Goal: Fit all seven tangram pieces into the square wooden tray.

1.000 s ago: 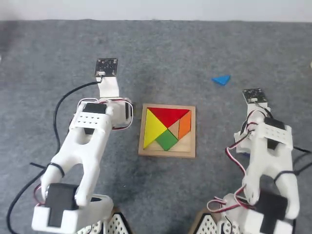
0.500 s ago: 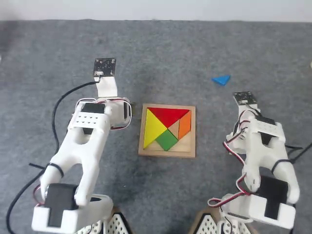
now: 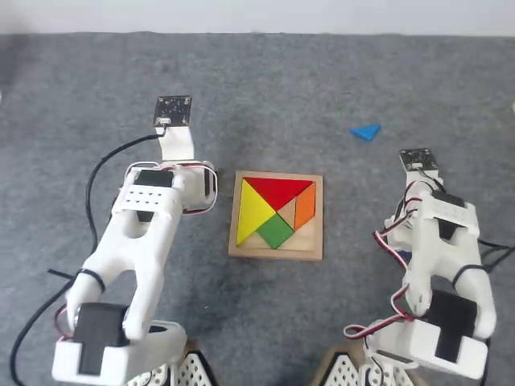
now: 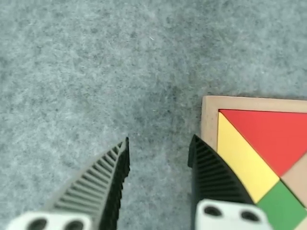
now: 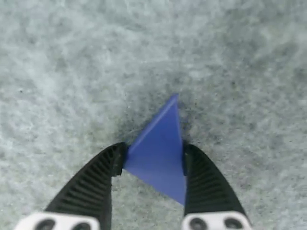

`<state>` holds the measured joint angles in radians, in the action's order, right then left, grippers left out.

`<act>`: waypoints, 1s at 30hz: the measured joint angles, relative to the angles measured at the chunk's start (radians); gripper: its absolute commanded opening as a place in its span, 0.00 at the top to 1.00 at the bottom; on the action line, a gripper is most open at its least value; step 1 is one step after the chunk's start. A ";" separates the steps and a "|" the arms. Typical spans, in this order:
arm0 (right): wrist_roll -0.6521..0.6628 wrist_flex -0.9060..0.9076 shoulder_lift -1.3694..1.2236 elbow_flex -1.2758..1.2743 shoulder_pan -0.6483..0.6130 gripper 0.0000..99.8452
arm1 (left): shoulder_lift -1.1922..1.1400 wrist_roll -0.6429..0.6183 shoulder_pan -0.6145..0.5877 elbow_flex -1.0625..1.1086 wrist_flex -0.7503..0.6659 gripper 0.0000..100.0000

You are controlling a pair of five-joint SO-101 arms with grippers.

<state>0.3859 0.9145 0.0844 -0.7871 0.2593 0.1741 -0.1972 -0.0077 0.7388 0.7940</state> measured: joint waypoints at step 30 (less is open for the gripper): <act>-0.130 0.434 -0.008 0.522 -0.592 0.98 | 0.000 0.000 0.002 0.000 0.000 0.80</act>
<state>0.2555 1.3487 0.0767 -0.2654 -0.3330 0.1741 -0.1972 -0.0061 0.7388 0.7940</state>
